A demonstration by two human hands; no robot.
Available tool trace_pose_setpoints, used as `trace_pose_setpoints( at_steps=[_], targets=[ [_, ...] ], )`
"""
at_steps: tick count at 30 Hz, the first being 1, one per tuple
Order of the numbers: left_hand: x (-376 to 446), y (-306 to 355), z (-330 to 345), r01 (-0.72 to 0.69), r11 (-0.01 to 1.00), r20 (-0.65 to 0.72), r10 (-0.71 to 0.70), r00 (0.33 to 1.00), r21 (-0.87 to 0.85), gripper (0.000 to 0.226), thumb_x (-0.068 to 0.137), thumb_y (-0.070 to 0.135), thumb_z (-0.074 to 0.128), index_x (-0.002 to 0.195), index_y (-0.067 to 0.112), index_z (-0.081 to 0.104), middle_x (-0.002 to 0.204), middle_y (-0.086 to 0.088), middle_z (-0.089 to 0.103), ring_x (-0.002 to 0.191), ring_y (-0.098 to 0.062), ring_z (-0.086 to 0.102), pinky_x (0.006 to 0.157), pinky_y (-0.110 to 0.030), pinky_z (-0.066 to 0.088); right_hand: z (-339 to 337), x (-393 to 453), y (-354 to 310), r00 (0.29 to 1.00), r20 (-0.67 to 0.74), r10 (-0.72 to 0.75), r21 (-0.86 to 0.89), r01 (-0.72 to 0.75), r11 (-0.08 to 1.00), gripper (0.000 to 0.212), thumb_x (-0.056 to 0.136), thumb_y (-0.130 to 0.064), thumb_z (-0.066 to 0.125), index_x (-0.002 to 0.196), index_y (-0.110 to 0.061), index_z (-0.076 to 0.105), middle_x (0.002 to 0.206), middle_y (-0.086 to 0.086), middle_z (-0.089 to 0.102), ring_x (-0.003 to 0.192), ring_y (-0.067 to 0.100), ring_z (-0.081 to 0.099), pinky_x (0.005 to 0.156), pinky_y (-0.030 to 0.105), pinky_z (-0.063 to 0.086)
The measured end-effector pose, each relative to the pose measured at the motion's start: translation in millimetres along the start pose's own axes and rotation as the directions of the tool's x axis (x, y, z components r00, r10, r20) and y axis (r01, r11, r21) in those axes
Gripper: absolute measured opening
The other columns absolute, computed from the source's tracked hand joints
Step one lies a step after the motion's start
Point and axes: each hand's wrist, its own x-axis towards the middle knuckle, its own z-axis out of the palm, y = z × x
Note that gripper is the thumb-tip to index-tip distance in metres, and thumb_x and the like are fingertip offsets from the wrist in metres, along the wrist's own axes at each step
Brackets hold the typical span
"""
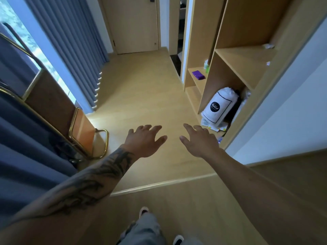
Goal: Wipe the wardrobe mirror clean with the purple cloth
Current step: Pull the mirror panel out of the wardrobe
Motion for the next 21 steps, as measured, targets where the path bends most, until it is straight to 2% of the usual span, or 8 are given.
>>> trace_pose_setpoints(
  at_steps=[6, 12, 21],
  targets=[
    [90.8, -25.7, 12.1, -0.069, 0.998, 0.032, 0.069, 0.997, 0.007, 0.067, 0.1, 0.072, 0.022, 0.159, 0.038, 0.024, 0.165, -0.004, 0.035, 0.152, -0.028, 0.031, 0.12, -0.056, 0.027, 2.3, 74.3, -12.7, 0.998, 0.058, 0.023, -0.005, -0.023, 1.0, 0.062, 0.105, -0.062, 0.031, 0.161, -0.039, 0.018, 0.166, 0.006, 0.026, 0.147, 0.034, 0.03, 0.111, 0.049, 0.033],
    [181.8, -64.0, 17.9, -0.088, 0.993, 0.058, 0.093, 0.994, -0.073, 0.066, 0.101, 0.071, 0.022, 0.159, 0.039, 0.021, 0.166, -0.004, 0.033, 0.153, -0.029, 0.029, 0.12, -0.055, 0.024, -2.5, 156.4, -38.8, 0.991, 0.093, 0.093, -0.056, -0.088, 0.995, 0.062, 0.105, -0.06, 0.033, 0.161, -0.038, 0.019, 0.167, 0.005, 0.024, 0.148, 0.032, 0.03, 0.112, 0.049, 0.033],
    [311.6, -135.7, -6.5, -0.111, 0.985, 0.099, 0.125, 0.987, -0.135, 0.066, 0.101, 0.071, 0.022, 0.159, 0.039, 0.023, 0.165, -0.005, 0.034, 0.153, -0.029, 0.029, 0.12, -0.053, 0.026, -10.1, 272.1, -87.7, 0.972, 0.047, 0.232, -0.011, -0.232, 0.973, 0.06, 0.104, -0.059, 0.036, 0.158, -0.034, 0.028, 0.163, 0.004, 0.032, 0.143, 0.031, 0.038, 0.109, 0.047, 0.037]
  ],
)
